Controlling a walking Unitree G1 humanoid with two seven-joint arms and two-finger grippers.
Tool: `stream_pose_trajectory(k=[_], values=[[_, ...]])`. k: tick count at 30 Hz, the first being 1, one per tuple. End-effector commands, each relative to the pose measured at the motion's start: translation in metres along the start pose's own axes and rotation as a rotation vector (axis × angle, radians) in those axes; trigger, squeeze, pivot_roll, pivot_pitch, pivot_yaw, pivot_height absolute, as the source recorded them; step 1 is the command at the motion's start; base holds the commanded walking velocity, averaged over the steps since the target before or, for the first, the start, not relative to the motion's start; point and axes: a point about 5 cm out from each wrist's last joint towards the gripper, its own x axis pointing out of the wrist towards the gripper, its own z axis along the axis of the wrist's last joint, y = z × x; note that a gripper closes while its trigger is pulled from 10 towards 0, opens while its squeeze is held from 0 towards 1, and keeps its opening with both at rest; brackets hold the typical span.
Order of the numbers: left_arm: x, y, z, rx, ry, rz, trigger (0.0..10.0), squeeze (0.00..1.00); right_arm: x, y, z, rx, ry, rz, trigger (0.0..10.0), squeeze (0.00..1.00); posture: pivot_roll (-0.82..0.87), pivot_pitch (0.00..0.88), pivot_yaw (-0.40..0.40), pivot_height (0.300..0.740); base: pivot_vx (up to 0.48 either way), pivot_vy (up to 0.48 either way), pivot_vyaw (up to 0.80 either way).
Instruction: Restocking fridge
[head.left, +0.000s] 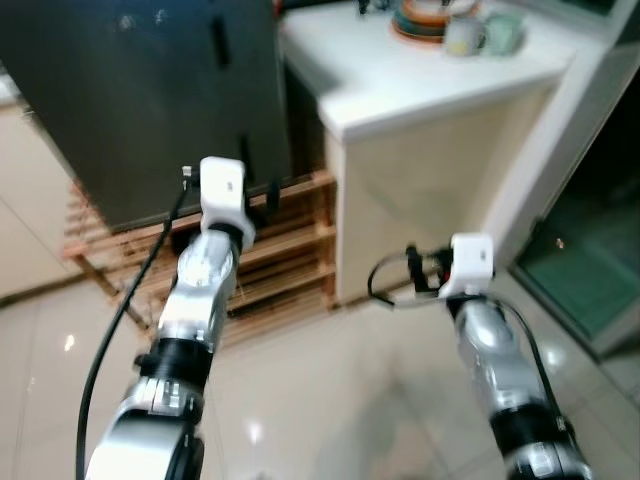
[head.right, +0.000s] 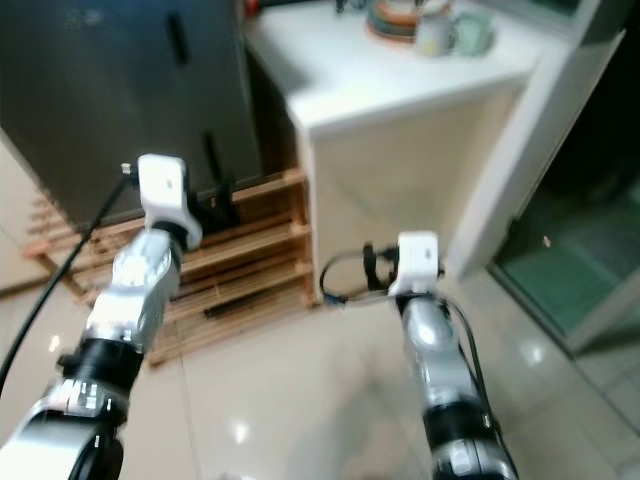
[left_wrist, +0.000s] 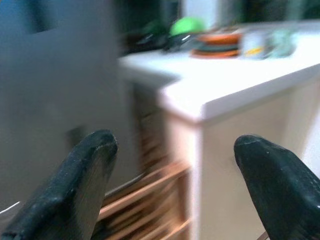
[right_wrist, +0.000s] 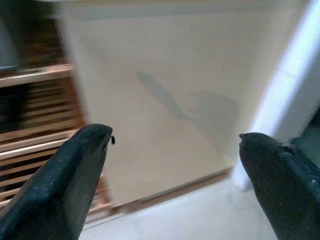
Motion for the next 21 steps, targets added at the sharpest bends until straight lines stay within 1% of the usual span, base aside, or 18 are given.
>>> stream_pose_trajectory(k=[1, 3, 7, 10, 21], values=[[0.001, -0.003, 0.001, 0.013, -0.004, -0.027, 10.0, 0.0, 0.0, 0.0, 0.002, 0.008, -0.017, -0.007, 10.0, 0.0, -0.12, 0.0, 0.054, 0.74, 0.0, 0.0, 0.0], [0.0, -0.005, 0.0, -0.017, -0.009, -0.039, 10.0, 0.0, 0.0, 0.0, 0.001, 0.008, -0.016, -0.008, 10.0, 0.0, -0.12, 0.0, 0.055, 0.74, 0.0, 0.0, 0.0], [0.001, -0.004, -0.001, -0.031, -0.001, -0.039, 10.0, 0.0, -0.001, -0.005, -0.001, 0.018, -0.009, -0.033, 10.0, 0.0, -0.11, 0.0, 0.055, 0.74, 0.0, 0.433, 0.0], [0.002, -0.003, -0.001, -0.03, 0.003, -0.034, 10.0, 0.0, -0.001, -0.006, -0.001, 0.017, -0.006, -0.041, 10.0, 0.0, -0.11, 0.0, 0.055, 0.74, 0.0, 0.424, -0.51], [0.004, -0.002, -0.003, -0.052, 0.025, -0.041, 10.0, 0.0, 0.001, -0.011, -0.001, 0.02, -0.005, -0.067, 10.0, 0.0, -0.11, 0.0, 0.054, 0.74, -0.345, 0.337, -0.77]])
